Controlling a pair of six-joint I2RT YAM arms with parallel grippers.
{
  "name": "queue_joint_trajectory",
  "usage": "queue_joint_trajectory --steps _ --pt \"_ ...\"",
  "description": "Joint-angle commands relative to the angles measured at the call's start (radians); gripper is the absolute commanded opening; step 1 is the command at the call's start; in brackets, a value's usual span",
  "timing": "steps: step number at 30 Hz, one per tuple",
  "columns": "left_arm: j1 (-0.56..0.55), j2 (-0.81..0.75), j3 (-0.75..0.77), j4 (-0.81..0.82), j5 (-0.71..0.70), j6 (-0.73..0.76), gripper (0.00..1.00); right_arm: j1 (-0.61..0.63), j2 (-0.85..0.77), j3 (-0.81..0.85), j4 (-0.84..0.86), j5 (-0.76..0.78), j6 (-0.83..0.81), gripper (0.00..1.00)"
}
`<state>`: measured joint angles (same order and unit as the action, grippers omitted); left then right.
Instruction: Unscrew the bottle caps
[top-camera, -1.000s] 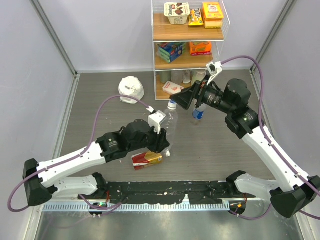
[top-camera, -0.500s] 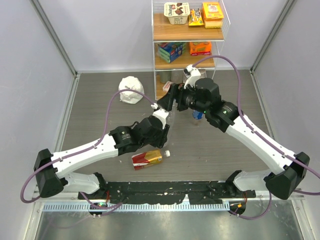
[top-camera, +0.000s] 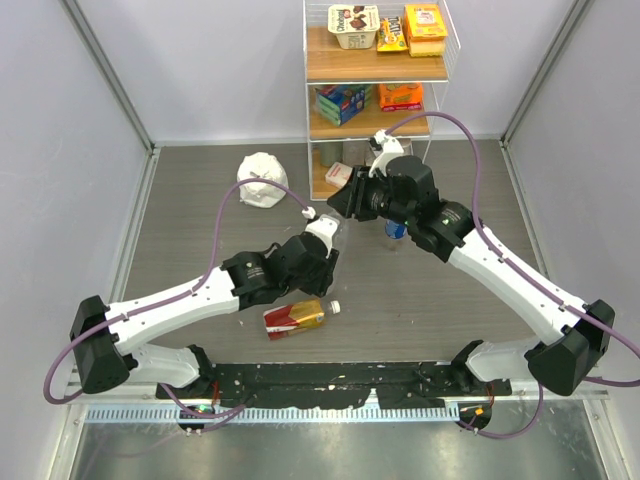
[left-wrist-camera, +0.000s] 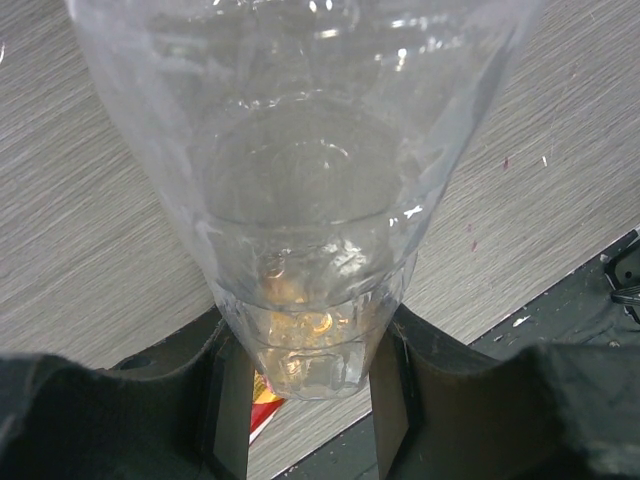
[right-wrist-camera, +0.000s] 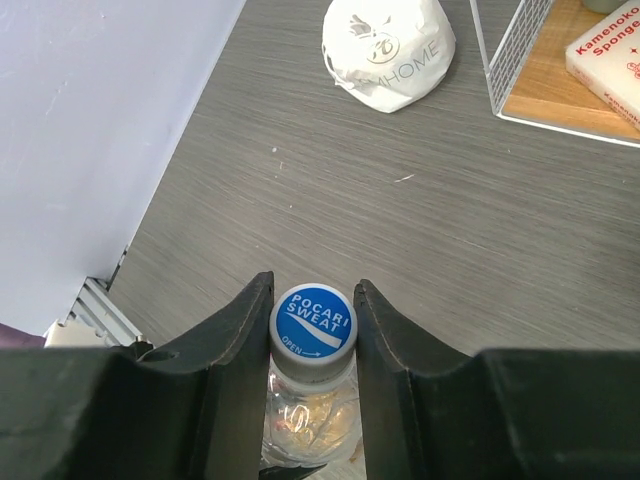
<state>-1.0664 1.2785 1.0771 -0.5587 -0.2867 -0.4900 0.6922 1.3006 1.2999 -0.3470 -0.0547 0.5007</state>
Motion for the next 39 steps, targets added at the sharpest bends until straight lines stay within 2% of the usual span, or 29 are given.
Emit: queue_joint_trajectory --steps 1,6,12,19,24,30,35,39 --pt "0.002 -0.008 0.038 0.0 -0.019 0.001 0.0 0.003 -0.026 0.03 0.032 0.012 -0.008 0.02" --pt "0.002 -0.018 0.038 0.003 -0.003 0.008 0.0 0.001 -0.072 -0.016 0.091 -0.045 -0.076 0.01" --pt "0.0 -0.054 0.009 0.045 0.043 0.022 0.0 0.0 -0.126 -0.045 0.135 -0.194 -0.174 0.02" --pt "0.002 -0.122 -0.043 0.118 0.138 0.037 0.0 -0.059 -0.156 -0.076 0.17 -0.476 -0.22 0.02" --pt "0.0 -0.188 -0.097 0.203 0.205 0.053 0.0 -0.152 -0.198 -0.132 0.322 -0.733 -0.15 0.02" --pt "0.0 -0.257 -0.144 0.266 0.251 0.062 0.0 -0.197 -0.189 -0.146 0.459 -0.927 -0.039 0.01" --pt "0.0 -0.292 -0.17 0.319 0.333 0.07 0.0 -0.198 -0.196 -0.192 0.632 -1.002 0.07 0.01" --pt "0.0 -0.303 -0.181 0.341 0.356 0.07 0.0 -0.198 -0.19 -0.189 0.655 -1.005 0.093 0.01"
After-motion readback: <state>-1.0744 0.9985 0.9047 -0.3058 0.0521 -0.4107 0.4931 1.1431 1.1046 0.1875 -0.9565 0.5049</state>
